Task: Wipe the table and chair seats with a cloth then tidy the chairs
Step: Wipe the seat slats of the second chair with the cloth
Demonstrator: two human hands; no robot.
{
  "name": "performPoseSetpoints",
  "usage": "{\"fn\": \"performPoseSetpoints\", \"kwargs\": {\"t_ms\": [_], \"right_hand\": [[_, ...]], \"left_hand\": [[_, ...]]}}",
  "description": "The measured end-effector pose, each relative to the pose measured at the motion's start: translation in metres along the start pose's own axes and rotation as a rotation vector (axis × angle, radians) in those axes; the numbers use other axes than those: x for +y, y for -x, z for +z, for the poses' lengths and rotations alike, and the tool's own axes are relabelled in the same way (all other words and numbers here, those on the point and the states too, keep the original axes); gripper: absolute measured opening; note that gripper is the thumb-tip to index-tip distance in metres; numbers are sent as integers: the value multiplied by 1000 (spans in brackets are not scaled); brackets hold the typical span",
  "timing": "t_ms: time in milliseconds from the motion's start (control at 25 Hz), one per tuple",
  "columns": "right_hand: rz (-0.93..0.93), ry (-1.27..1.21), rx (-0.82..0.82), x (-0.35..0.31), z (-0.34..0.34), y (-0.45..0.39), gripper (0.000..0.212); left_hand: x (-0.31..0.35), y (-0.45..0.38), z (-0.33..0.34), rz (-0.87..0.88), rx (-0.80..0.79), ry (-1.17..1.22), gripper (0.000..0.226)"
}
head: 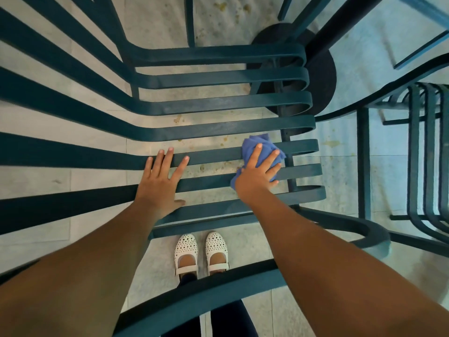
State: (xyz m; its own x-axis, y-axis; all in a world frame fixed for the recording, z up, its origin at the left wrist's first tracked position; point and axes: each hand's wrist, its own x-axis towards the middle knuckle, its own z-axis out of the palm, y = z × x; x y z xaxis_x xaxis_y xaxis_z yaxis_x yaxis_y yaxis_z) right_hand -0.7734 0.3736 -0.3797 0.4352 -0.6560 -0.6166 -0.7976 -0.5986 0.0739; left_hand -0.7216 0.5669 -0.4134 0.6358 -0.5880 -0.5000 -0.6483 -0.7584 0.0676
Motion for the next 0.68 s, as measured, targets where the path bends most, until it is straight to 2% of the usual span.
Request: {"fn": "performPoseSetpoints", "kwargs": {"t_ms": [160,280,400,520,600,680], "right_hand": [[-298,338,-199,-36,7,42,83],[-510,432,-282,-50,15,63,93],[-549,590,-308,-58,29,65,93],[-533,642,-302,-77,48,72,95],[-597,682,-272,-85,55,79,102],[-675,715,-246,-81,57,78,105]], "left_hand": [[2,16,-16,-139,-18,-74,104],[2,17,-22,-145,-32,-104,99],[3,15,-19,-134,-28,-122,91],[1,18,-19,-51,-33,-76,98],[-1,21,-22,25,-56,-102,102],[0,22,-20,30,-100,-135,110]]}}
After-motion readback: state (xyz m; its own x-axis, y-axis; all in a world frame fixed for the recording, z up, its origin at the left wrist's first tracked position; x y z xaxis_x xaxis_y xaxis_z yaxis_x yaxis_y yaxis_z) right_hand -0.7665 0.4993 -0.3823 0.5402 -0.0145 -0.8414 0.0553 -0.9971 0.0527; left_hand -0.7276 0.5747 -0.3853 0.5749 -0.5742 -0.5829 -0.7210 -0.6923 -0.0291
